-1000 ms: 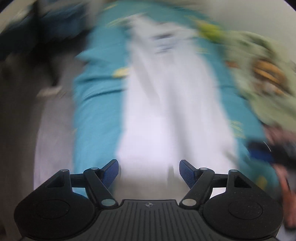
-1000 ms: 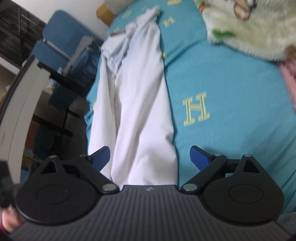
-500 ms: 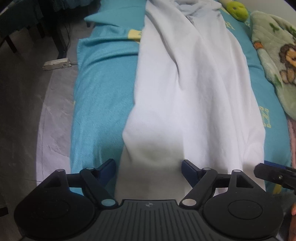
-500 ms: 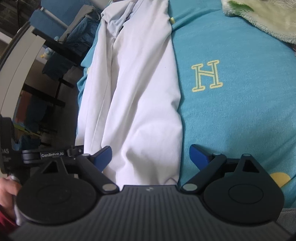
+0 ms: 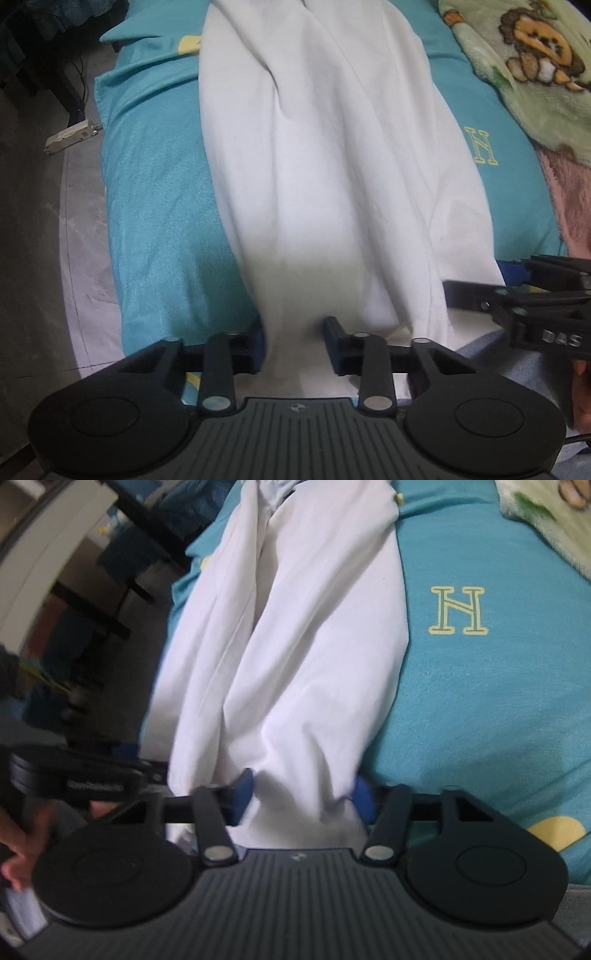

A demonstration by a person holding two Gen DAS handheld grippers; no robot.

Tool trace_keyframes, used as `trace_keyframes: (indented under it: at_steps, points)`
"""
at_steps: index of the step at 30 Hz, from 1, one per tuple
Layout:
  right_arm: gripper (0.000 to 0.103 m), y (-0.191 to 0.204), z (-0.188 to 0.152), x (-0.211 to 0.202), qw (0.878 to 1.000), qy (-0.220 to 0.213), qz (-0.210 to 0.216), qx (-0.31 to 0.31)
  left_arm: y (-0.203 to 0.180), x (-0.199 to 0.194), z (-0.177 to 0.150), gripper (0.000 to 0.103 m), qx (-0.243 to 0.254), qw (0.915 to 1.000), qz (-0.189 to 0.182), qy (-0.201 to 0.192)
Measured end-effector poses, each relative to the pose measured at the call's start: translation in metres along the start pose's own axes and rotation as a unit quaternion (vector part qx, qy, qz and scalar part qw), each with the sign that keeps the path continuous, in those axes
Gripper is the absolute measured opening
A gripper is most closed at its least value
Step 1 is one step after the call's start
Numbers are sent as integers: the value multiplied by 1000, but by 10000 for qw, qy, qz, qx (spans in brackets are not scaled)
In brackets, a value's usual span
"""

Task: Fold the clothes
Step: 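Close both grippers on the shirt hem, then lift the hem with both grippers, fold it over toward the collar, release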

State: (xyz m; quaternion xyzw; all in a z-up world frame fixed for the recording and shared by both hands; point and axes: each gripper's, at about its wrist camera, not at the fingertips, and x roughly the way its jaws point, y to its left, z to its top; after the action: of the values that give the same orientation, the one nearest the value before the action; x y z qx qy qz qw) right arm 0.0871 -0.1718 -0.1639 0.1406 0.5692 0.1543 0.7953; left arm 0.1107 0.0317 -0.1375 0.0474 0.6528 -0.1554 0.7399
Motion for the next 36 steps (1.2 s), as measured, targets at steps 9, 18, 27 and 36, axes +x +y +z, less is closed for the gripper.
trace_keyframes:
  at_steps: [9, 18, 27, 36]
  points:
    - [12, -3, 1, -30, 9982, -554, 85, 219, 13, -45, -11, 5, -719, 9891, -651, -1109]
    - [9, -14, 40, -115, 9837, -1485, 665, 761, 34, -144, -14, 4, -1936, 9178, -2053, -2794]
    - [8, -3, 49, -207, 9662, -2329, 894, 651, 10, -211, -35, 4, -1820, 8897, -2275, -3516]
    - [8, -8, -23, -234, 9610, -2492, 1022, 624, -12, -218, -122, 3, -1715, 8802, -2525, -3635]
